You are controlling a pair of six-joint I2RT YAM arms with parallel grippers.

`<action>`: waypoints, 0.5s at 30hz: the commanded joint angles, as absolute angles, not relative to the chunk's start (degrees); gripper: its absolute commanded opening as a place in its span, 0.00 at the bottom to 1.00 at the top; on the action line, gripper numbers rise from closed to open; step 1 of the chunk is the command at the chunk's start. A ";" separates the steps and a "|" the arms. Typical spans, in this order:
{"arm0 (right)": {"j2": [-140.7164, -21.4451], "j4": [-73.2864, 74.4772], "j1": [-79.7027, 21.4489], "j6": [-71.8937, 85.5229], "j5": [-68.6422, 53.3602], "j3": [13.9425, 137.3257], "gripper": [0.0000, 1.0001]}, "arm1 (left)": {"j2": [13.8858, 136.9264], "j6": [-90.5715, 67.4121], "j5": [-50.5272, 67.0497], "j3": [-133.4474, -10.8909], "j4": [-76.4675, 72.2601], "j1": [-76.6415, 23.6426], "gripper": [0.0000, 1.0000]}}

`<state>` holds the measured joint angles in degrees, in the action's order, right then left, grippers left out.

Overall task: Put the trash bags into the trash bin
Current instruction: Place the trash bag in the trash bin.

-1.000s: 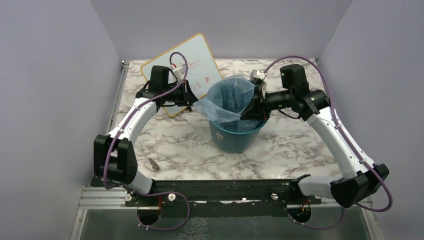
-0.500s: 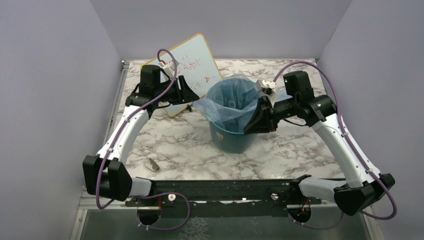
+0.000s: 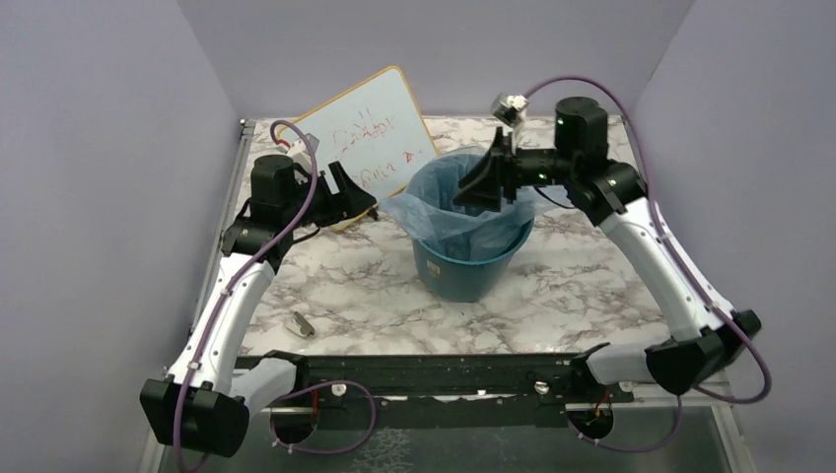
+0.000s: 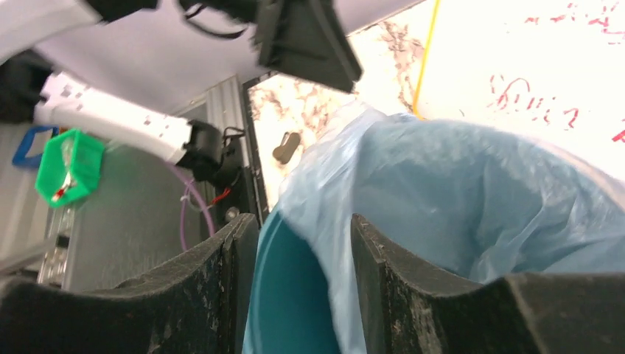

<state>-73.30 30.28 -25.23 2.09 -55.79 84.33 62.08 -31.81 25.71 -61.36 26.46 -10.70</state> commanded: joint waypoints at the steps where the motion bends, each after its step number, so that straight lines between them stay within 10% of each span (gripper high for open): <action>1: -82.43 30.29 -29.62 6.83 -44.97 91.25 0.56 | 58.38 -34.37 22.01 -59.20 26.11 -10.37 0.77; 15: -90.40 34.52 -35.49 4.24 -41.31 96.50 0.39 | 57.18 -33.84 23.40 -58.71 26.10 -10.37 0.77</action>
<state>-91.07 33.28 -35.31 4.84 -42.11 94.61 58.02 -33.63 23.77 -59.20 26.48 -10.59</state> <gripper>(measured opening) 0.450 0.767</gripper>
